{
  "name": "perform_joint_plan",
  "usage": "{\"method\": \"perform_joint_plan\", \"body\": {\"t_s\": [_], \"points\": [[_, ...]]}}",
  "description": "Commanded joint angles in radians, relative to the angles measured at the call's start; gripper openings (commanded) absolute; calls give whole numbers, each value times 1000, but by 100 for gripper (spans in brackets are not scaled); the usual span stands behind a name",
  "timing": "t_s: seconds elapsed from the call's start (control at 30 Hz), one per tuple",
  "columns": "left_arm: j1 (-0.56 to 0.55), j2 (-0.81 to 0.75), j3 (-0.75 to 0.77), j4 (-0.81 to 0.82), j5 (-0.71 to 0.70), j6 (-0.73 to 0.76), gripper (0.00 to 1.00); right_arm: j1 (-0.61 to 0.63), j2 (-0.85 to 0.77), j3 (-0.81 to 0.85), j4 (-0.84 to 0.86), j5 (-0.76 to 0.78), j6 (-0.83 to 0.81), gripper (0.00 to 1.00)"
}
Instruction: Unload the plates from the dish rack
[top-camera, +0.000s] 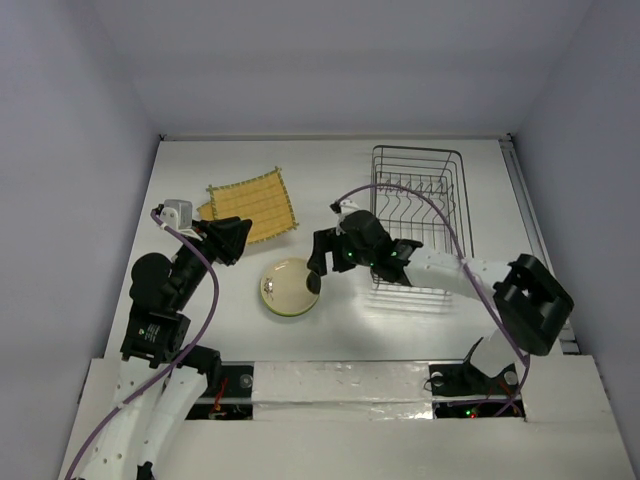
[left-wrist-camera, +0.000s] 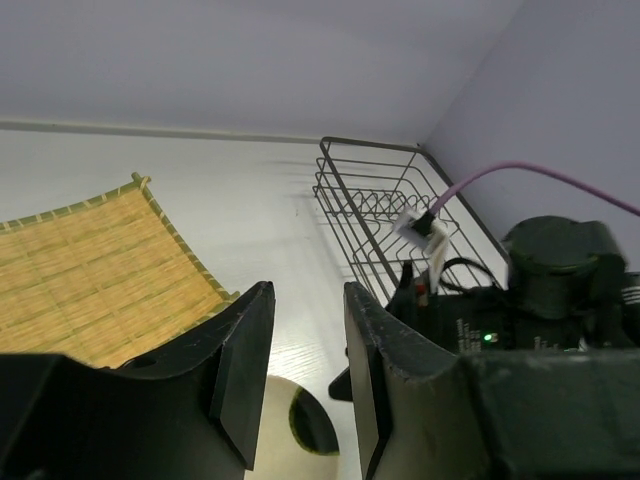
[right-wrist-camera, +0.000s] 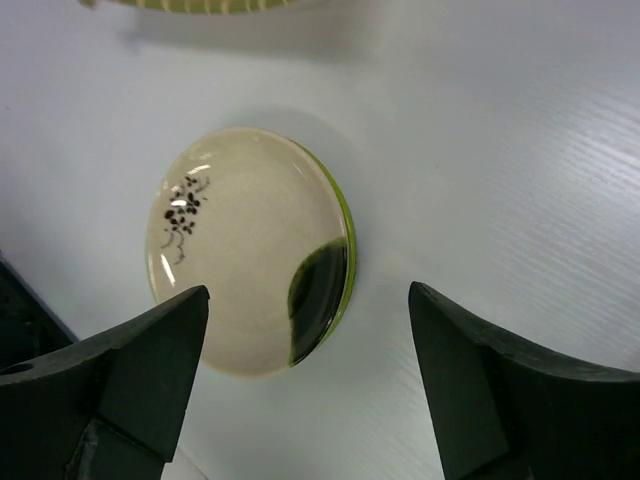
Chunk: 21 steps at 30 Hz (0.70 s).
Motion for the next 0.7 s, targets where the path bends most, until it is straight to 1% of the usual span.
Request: {"method": "perform_joint_plan", "body": {"t_s": [0.0, 0.03, 0.07, 0.1, 0.13, 0.17, 0.2, 0.27, 0.3, 0.33, 0.37, 0.4, 0.43, 0.47, 0.5, 0.53, 0.57, 0.6, 0.63, 0.67], "points": [[6, 2, 31, 48, 6, 1, 31, 12, -119, 34, -6, 110, -28, 85], [6, 0, 31, 48, 7, 1, 33, 12, -146, 28, -3, 128, -29, 80], [6, 0, 31, 48, 7, 1, 35, 21, -220, 17, 9, 153, -28, 75], [6, 0, 31, 48, 6, 3, 37, 21, -266, 0, 29, 189, -29, 66], [6, -2, 31, 48, 9, 1, 41, 21, -315, -33, 69, 197, -29, 32], [6, -3, 31, 50, 10, 1, 44, 21, -419, -47, 84, 208, -29, 13], [6, -3, 32, 51, 13, 0, 46, 21, -471, -61, 98, 240, -31, 1], [6, -5, 32, 54, 23, 0, 51, 21, -574, -93, 121, 277, -43, 0], [6, -3, 32, 56, 29, 0, 52, 21, -672, -101, 121, 326, -61, 0], [6, -6, 32, 57, 44, 0, 55, 21, -720, -106, 115, 355, -69, 0], [6, -6, 32, 60, 49, 0, 57, 21, -764, -112, 112, 386, -80, 5], [6, -6, 32, 60, 50, -2, 58, 21, -810, -126, 109, 461, -103, 11], [6, -6, 32, 62, 49, -3, 60, 21, -896, -133, 100, 505, -111, 21], [6, -8, 34, 60, 47, -5, 61, 21, -936, -141, 97, 547, -118, 44], [6, -8, 34, 60, 46, -5, 62, 21, -973, -161, 95, 634, -134, 57], [6, -11, 32, 62, 46, -6, 63, 21, -1040, -173, 89, 680, -134, 80], [6, -11, 31, 63, 44, -8, 64, 21, -1068, -184, 86, 719, -135, 89], [6, -9, 31, 65, 43, -9, 64, 21, -1091, -196, 83, 786, -137, 95], [6, -9, 31, 66, 44, -11, 64, 21, -1108, -213, 65, 815, -131, 100], [6, -8, 29, 68, 47, -11, 65, 21, -1134, -222, 54, 838, -120, 100]]}}
